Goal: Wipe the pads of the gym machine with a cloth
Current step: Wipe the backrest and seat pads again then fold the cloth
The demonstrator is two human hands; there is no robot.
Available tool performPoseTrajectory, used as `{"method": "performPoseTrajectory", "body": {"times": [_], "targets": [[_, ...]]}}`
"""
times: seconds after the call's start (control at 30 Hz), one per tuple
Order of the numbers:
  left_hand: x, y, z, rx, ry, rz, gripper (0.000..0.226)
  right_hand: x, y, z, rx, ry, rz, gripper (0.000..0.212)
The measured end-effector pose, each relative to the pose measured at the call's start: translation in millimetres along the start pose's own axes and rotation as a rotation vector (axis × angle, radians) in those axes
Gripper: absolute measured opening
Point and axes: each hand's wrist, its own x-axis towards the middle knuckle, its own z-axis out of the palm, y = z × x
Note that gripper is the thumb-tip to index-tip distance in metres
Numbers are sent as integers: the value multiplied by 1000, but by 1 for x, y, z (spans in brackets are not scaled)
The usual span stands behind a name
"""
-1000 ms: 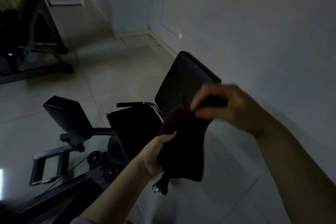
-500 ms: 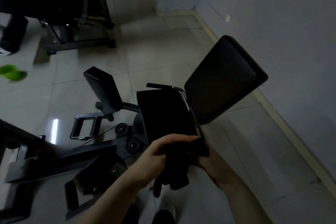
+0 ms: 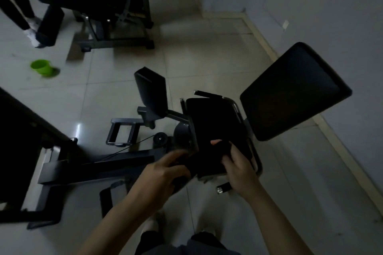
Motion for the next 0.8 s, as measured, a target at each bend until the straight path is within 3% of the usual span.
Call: {"method": "performPoseTrajectory", "body": {"times": [0.07, 0.17, 0.3, 0.37, 0.43, 0.53, 0.67, 0.73, 0.8], "targets": [[-28, -14, 8, -35, -158, -124, 33, -7, 9, 21, -136, -10, -13, 35], [-62, -34, 17, -294, -340, -316, 37, -19, 26, 52, -225, -2, 43, 28], [-92, -68, 17, -513, -349, -523, 56, -4, 39, 93, -326, -35, 19, 18], [-97, -91, 12, -544, -308, -614, 48, 23, 43, 118, -406, -20, -19, 20], [-94, -117, 14, -481, -310, -719, 32, 59, 60, 148, -493, -10, 14, 27], [-80, -136, 33, -258, -259, -898, 52, 91, 86, 175, -663, -53, 106, 39], [-79, -139, 83, -3, -329, -780, 84, 75, 105, 188, -681, -14, 129, 38], [-84, -146, 103, 50, -373, -765, 97, 55, 111, 188, -716, 53, 71, 41], [-86, -155, 113, 59, -351, -741, 102, 36, 117, 187, -715, 11, 96, 48]]}}
